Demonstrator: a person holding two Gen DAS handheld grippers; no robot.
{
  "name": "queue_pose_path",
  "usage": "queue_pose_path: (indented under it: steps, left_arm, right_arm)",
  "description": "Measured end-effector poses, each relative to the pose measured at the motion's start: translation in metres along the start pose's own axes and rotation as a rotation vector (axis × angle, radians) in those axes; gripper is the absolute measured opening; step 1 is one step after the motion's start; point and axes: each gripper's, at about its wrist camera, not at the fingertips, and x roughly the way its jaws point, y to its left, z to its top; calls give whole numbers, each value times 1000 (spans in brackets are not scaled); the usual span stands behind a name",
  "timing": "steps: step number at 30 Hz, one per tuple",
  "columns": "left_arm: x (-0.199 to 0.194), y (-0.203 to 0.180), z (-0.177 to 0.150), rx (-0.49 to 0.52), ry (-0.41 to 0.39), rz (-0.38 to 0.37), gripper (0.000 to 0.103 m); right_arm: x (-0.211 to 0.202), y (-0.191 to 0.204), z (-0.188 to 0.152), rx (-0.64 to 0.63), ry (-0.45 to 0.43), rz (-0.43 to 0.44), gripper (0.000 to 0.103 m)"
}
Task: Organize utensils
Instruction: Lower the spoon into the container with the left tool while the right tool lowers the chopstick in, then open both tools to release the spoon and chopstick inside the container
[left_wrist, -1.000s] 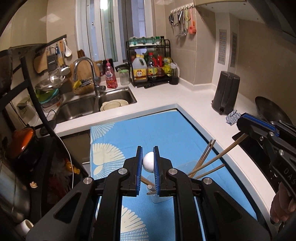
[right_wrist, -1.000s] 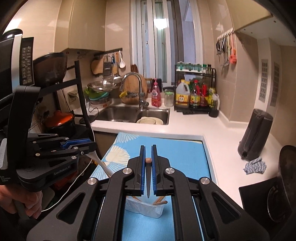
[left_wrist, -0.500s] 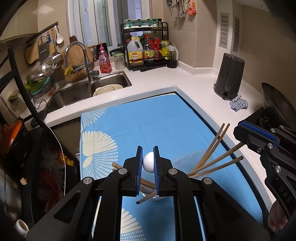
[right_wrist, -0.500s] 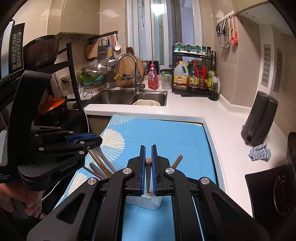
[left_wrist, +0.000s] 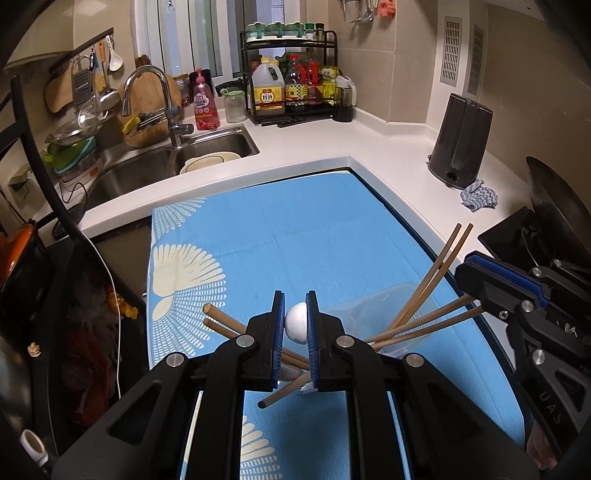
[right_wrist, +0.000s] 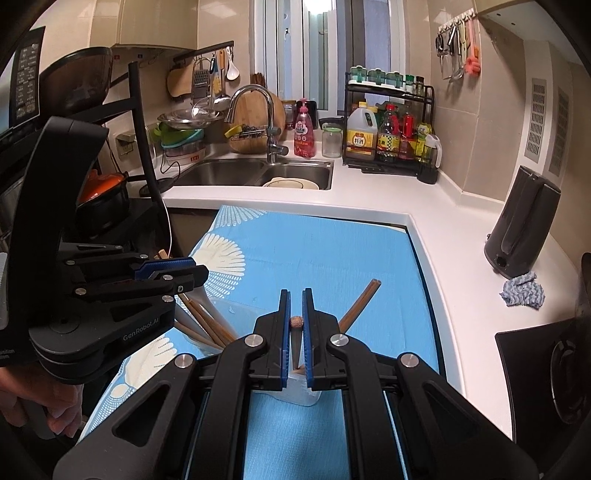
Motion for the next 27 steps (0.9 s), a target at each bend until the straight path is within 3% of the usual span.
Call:
queue_pose_path:
  steps: [6, 8, 9, 11, 15, 18, 20, 22, 24, 27]
  left_arm:
    - [-5, -2, 2, -10, -10, -32, 12]
    - [-11, -3, 3, -15, -22, -50, 13]
    - [-15, -3, 3, -19, -36, -60, 15]
    - [-29, -4, 4, -19, -78, -59, 36]
    - [-60, 1, 2, -48, -163, -63, 43]
    - [-88, 5, -7, -81, -251, -66, 57]
    - [-106, 6, -18, -96, -313, -57, 70]
    - [-121, 6, -32, -107, -368, -59, 79]
    - [-132, 5, -51, -121, -423, -53, 87]
    - [-136, 2, -82, -131, -467, -35, 96]
  right_arm:
    - [4, -3, -1, 16, 16, -20, 8]
    - [4, -6, -1, 19, 31, -19, 18]
    - [2, -7, -1, 21, 27, -21, 29]
    - [-5, -8, 0, 23, 11, -34, 39]
    - [-27, -10, 1, 39, -31, -57, 47]
    - [-51, -11, -2, 61, -88, -82, 57]
    - [-69, -11, -7, 72, -131, -99, 66]
    - [-90, -11, -17, 88, -187, -114, 87]
    - [-108, -8, -30, 88, -237, -133, 96]
    - [-123, -5, -55, 100, -264, -164, 98]
